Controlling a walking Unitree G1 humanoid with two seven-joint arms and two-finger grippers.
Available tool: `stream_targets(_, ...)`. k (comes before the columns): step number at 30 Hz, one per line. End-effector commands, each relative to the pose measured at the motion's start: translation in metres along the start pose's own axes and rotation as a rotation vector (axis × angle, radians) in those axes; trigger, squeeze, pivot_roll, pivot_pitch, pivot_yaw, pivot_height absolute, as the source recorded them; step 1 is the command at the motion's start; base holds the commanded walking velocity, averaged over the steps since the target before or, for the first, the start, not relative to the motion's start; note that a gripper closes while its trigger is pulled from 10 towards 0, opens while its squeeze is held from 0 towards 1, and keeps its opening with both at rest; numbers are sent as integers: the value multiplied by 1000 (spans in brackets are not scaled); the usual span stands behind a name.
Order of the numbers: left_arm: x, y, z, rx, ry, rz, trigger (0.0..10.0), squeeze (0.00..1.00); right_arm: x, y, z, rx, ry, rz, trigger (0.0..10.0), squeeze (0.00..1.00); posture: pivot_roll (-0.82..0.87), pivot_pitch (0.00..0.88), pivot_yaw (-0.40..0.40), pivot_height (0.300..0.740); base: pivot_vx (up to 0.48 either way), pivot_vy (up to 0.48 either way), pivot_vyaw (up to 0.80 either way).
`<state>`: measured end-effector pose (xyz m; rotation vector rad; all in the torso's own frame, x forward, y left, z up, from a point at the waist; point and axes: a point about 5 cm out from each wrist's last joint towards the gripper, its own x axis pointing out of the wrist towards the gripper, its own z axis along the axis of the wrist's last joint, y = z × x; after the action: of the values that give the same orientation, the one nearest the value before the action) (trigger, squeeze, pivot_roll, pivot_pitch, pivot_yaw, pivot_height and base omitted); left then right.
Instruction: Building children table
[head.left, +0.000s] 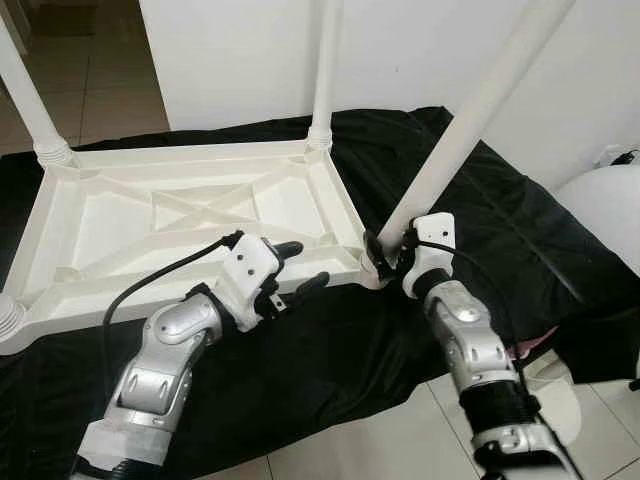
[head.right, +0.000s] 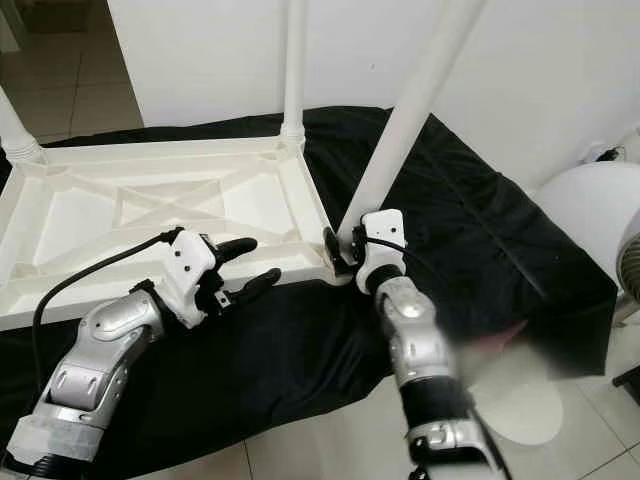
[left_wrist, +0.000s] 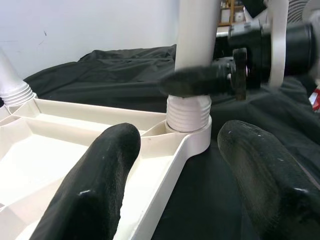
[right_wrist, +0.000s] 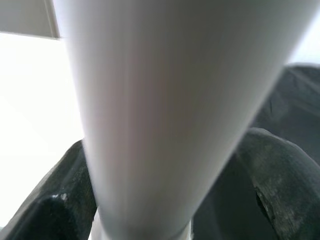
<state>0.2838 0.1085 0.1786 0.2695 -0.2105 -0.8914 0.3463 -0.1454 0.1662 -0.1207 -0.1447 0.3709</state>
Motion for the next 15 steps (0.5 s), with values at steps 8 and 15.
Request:
stream_targets(8, 3, 10, 0, 4, -3, 147, 10000, 0, 9, -6, -5, -75, 11, 235, 0, 0, -25, 51, -23, 740, 0, 0, 0)
stream_targets(15, 3, 10, 2, 4, -10, 153, 10000, 0, 16, -16, -5, -45, 42, 290, 0, 0, -19, 51, -27, 740, 0, 0, 0)
